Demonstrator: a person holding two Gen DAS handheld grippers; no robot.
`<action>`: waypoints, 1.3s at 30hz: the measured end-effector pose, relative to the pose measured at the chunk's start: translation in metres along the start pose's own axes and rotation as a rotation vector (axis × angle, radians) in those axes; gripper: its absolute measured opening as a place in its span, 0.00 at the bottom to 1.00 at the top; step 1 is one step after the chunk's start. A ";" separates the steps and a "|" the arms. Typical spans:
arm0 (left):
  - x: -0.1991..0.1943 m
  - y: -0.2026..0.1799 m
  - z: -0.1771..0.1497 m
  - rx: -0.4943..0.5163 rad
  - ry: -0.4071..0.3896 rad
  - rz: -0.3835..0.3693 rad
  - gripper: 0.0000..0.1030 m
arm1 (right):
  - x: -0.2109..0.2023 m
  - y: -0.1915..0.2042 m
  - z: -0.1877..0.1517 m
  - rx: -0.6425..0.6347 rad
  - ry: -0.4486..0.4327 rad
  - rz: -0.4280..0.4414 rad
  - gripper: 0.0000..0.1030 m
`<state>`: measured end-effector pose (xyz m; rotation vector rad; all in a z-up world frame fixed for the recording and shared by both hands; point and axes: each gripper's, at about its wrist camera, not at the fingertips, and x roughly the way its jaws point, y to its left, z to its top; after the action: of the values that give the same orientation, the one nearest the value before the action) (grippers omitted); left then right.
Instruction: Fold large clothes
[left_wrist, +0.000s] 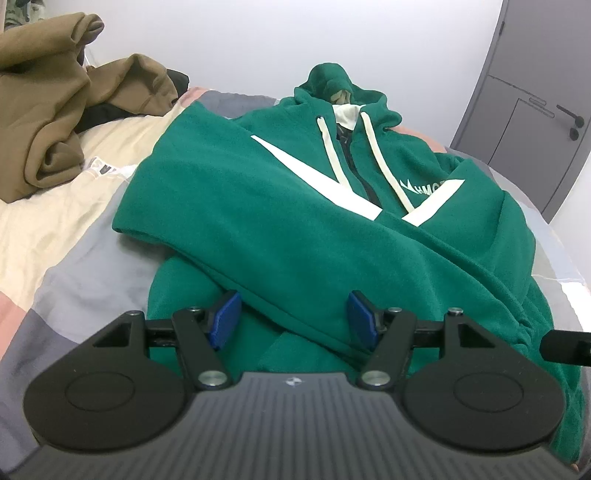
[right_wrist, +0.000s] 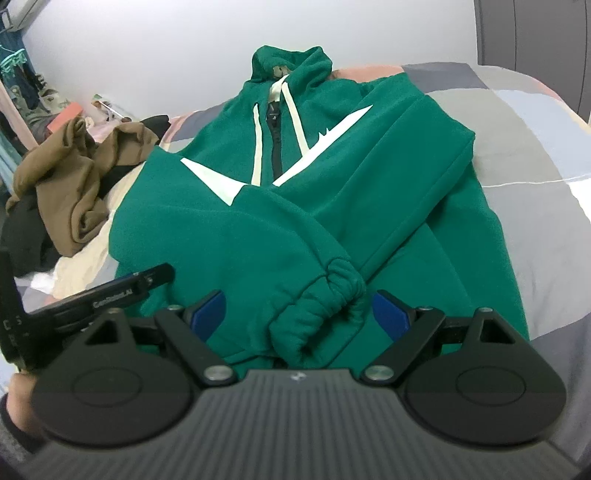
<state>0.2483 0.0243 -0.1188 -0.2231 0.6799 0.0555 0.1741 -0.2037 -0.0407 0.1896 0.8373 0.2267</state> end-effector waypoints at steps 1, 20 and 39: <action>0.000 0.001 0.000 0.000 -0.003 -0.002 0.67 | -0.001 0.001 0.000 -0.001 -0.005 0.003 0.85; 0.040 -0.017 0.090 0.061 -0.113 -0.041 0.67 | 0.046 -0.012 0.067 -0.196 -0.164 -0.100 0.85; 0.336 0.039 0.312 -0.050 -0.113 -0.171 0.67 | 0.319 -0.064 0.349 -0.001 -0.382 0.082 0.85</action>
<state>0.6972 0.1249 -0.1019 -0.3235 0.5450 -0.0781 0.6511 -0.2052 -0.0560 0.2568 0.4504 0.2580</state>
